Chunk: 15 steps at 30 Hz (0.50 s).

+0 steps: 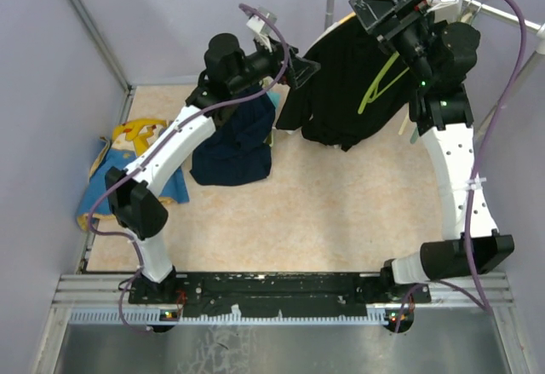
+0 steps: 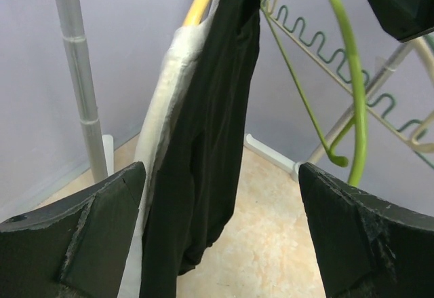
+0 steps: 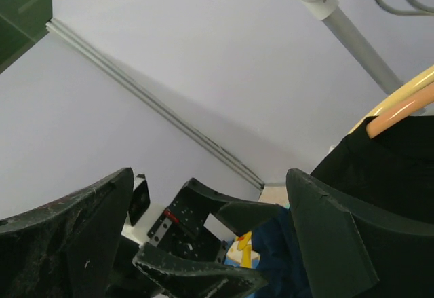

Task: Remove the t-shirt from the hanger
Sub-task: Pick up the hanger from the clothesline.

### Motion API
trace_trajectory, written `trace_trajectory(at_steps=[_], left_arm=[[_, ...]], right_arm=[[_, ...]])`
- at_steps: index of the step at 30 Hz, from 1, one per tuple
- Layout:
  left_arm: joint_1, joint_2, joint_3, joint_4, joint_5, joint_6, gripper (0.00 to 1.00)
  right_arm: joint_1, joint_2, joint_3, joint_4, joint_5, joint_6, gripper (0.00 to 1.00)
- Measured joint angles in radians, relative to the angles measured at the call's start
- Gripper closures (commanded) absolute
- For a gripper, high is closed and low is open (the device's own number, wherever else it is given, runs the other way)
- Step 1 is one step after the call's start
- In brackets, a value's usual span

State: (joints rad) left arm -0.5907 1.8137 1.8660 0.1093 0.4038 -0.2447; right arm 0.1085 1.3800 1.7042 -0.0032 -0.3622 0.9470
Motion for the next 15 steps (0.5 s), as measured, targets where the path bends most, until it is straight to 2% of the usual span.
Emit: trace_trajectory(at_steps=[9, 15], left_arm=[[-0.031, 0.092, 0.033, -0.028, -0.025, 0.01, 0.0], [-0.055, 0.097, 0.026, -0.033, -0.022, 0.014, 0.0]], right_arm=[[0.012, 0.149, 0.143, -0.059, 0.082, 0.007, 0.06], [0.014, 0.172, 0.169, -0.145, 0.142, 0.0, 0.06]])
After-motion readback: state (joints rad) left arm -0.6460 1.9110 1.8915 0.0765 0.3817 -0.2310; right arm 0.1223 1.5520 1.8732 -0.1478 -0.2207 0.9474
